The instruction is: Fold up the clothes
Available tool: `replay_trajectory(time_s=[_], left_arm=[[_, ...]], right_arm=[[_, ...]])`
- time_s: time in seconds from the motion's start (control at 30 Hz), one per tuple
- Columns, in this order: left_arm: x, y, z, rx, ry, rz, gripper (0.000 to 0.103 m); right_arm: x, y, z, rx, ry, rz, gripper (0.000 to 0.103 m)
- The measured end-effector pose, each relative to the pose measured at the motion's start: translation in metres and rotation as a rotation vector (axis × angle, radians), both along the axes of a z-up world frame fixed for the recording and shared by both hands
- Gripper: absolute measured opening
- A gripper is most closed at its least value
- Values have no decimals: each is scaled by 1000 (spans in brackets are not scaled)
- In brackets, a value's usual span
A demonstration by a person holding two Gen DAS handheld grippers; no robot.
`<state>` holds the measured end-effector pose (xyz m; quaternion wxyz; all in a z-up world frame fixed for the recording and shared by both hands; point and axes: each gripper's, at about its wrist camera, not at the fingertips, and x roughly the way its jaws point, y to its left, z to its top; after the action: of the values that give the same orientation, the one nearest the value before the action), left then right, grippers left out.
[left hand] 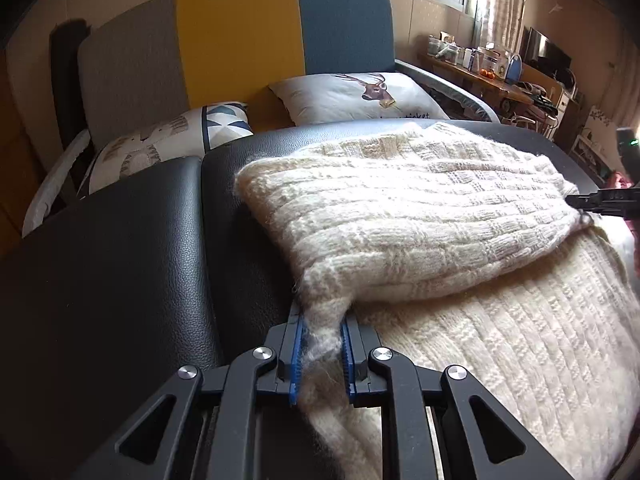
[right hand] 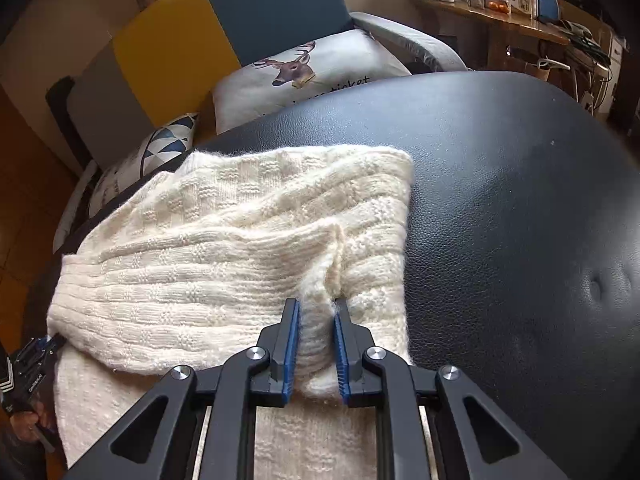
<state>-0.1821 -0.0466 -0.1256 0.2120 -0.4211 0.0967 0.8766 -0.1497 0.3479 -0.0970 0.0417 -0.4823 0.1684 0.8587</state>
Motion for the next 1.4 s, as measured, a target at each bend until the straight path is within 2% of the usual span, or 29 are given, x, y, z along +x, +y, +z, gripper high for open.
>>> replay_trajectory(time_s=[0.07,0.17,0.27,0.37,0.4,0.43,0.47,0.53,0.57,0.63,0.73,0.77,0.8,0.83,0.87,0.97,1.07,1.13,1.33,1.4], left_arm=[[5,-1,-3,-55,20,-5,16],[10,-8,-3,-26,4,10,16],[9,-30,0,131,-88,37,19],[6,-67,2,337,-184,107,35],[4,-80,3,403,-202,142,44],[1,-90,5,458,-212,171,49],[-2,-99,7,510,-222,199,49],[-13,-104,12,561,-227,232,49],[-20,-100,14,565,-231,231,50],[-36,-81,12,560,-281,189,59],[-57,-46,-4,537,-396,128,60],[-60,-36,-7,517,-409,113,59],[-62,-27,-10,493,-413,99,55],[-56,-22,-6,440,-359,94,30],[-50,-19,-7,393,-348,96,22],[-32,-30,-9,418,-332,119,21],[-22,-36,-7,429,-323,143,24],[-21,-42,-1,427,-310,183,31],[-31,-52,30,460,-176,260,32],[-44,-45,37,493,-173,230,32]], right_arm=[[1,0,1,23,-5,-10,15],[3,7,4,-26,13,-50,22],[9,3,27,33,99,-63,26],[10,-12,51,49,183,-4,27],[7,-21,55,37,192,35,28],[3,-31,57,23,193,81,28],[-2,-42,57,16,189,126,28],[-12,-65,52,21,176,196,28],[-16,-77,49,25,169,228,28],[-21,-89,41,33,155,261,28],[-15,-85,27,40,142,257,28],[-13,-83,22,42,137,256,28],[-11,-81,17,44,133,254,28],[-10,-80,13,47,128,253,28],[-8,-78,8,49,124,252,27],[-2,-73,-6,56,110,248,27],[-1,-73,-8,61,115,243,27],[0,-72,-6,40,119,233,29],[-8,-69,12,33,135,247,29],[-12,-64,16,63,138,236,29]])
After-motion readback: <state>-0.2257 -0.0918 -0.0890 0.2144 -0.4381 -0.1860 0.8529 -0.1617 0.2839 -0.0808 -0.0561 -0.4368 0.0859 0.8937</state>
